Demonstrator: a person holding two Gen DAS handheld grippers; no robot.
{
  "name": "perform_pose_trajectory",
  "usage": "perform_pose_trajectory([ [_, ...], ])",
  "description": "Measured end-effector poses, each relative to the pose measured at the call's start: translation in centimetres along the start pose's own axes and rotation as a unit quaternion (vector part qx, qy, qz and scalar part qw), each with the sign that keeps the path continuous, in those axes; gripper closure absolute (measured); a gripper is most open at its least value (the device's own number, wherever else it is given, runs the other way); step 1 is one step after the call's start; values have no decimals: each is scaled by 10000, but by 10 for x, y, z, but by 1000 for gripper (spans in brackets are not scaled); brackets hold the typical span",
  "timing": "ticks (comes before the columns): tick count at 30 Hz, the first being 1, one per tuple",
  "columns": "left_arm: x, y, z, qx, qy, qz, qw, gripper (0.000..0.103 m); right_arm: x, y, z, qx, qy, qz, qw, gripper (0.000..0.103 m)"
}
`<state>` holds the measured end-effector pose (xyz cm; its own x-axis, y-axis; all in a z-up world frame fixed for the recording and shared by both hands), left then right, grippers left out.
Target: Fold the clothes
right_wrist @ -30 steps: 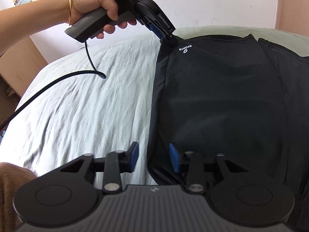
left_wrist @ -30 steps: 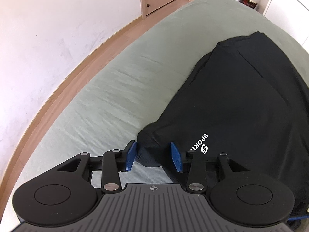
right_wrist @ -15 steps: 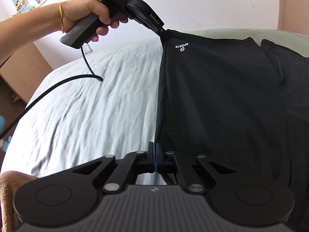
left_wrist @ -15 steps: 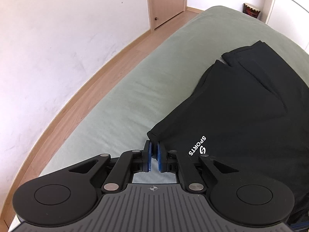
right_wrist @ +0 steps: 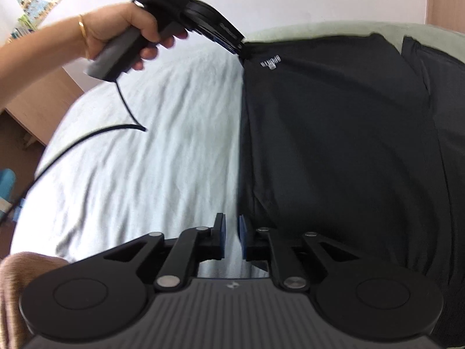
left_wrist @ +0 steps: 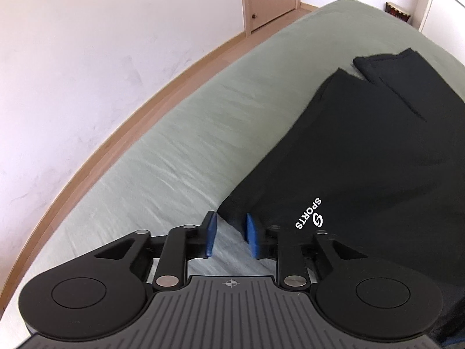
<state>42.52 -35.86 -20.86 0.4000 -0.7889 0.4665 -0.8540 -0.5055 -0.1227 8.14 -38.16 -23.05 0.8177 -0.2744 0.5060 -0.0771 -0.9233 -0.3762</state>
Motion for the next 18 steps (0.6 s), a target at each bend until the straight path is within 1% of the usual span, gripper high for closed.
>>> perform_pose_trajectory([
  [1, -1, -3, -3, -7, 14, -38, 10000, 71, -3, 0, -1, -6, 33, -39, 10000, 80],
  [3, -2, -8, -4, -16, -7, -171, 9999, 67, -10, 2, 0, -90, 37, -163, 9998, 80],
  [5, -5, -8, 0, -38, -66, -273, 9996, 67, -16, 5, 5, -151, 11, -217, 9996, 80],
  [9, -9, 0, 8, -78, -139, -326, 9993, 67, -28, 11, 17, -217, -97, -247, 9994, 80],
  [12, -7, 1, 8, -5, -100, -280, 9996, 67, -37, 15, 29, -223, -165, -287, 9992, 81],
  [13, -7, -1, 8, 29, -110, -266, 9996, 66, -40, 17, 32, -234, -183, -287, 9991, 90],
  [14, -6, -3, 8, 57, -139, -270, 9995, 66, -43, 17, 34, -263, -190, -285, 9991, 102],
  [16, -5, -5, 7, 61, -157, -252, 9995, 66, -49, 19, 39, -310, -198, -281, 9989, 103],
  [18, -10, -7, 3, 47, -224, -128, 9997, 66, -54, 22, 41, -249, -188, -265, 9992, 103],
])
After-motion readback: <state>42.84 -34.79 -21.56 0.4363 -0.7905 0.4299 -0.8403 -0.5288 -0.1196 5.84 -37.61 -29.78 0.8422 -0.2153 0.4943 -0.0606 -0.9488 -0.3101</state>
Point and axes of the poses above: each gripper's, at about its wrist camera, not at the fingertips, and z roughly the way its jaws point, y to its right, x to its top, the point moved 1 cm from there along z, roughly the way its jaws point, and after that the axes turned 2 degrees about x, right-handed, at the moved point
